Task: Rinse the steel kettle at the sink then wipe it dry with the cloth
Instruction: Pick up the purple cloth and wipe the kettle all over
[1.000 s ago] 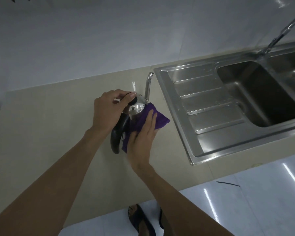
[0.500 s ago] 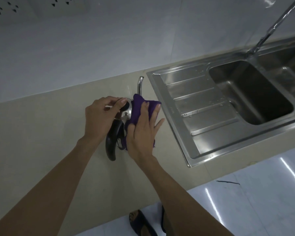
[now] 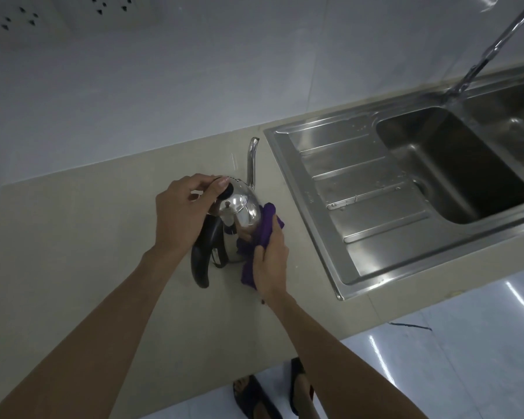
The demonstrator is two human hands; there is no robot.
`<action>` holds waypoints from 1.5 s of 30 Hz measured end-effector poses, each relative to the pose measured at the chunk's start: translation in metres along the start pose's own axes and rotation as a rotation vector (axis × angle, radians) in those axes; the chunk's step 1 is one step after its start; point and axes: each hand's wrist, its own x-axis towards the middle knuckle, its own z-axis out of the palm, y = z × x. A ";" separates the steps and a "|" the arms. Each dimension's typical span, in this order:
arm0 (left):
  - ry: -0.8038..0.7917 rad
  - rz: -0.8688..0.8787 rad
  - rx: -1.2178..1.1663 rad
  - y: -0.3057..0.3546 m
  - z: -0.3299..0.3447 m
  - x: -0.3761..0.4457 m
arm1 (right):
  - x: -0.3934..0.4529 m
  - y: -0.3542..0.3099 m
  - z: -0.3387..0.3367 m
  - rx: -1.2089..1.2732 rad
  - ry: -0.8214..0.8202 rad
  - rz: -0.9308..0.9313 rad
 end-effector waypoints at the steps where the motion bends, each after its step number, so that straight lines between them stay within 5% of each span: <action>1: 0.000 -0.007 -0.008 0.000 0.000 0.000 | 0.000 -0.004 0.000 -0.006 0.029 -0.004; 4: -0.011 -0.027 -0.018 -0.004 0.001 0.001 | -0.005 -0.044 0.015 -0.019 0.134 -0.160; 7: -0.016 -0.024 -0.029 -0.005 0.002 0.000 | -0.018 -0.058 0.040 -0.300 0.210 -0.236; 13: -0.005 -0.068 -0.042 -0.003 0.002 -0.001 | -0.028 -0.002 0.031 -0.315 0.079 0.167; 20: -0.009 -0.057 -0.029 -0.004 0.001 -0.001 | -0.039 -0.033 0.036 -0.327 0.113 -0.077; 26: -0.002 -0.006 0.020 -0.001 0.005 -0.006 | -0.044 0.003 0.005 -0.636 -0.158 0.181; 30: -0.026 0.033 0.059 -0.003 0.006 -0.006 | -0.016 -0.029 -0.013 -0.332 0.127 -0.081; 34: -0.197 0.027 -0.023 -0.005 -0.005 -0.005 | -0.007 -0.059 -0.008 -0.321 0.063 -0.387; 41: -0.307 0.018 -0.016 -0.004 -0.013 0.001 | -0.010 0.002 -0.017 -0.240 0.065 -0.008; 45: -0.412 0.027 -0.027 -0.007 -0.019 0.002 | -0.021 -0.058 0.000 -0.231 0.172 -0.348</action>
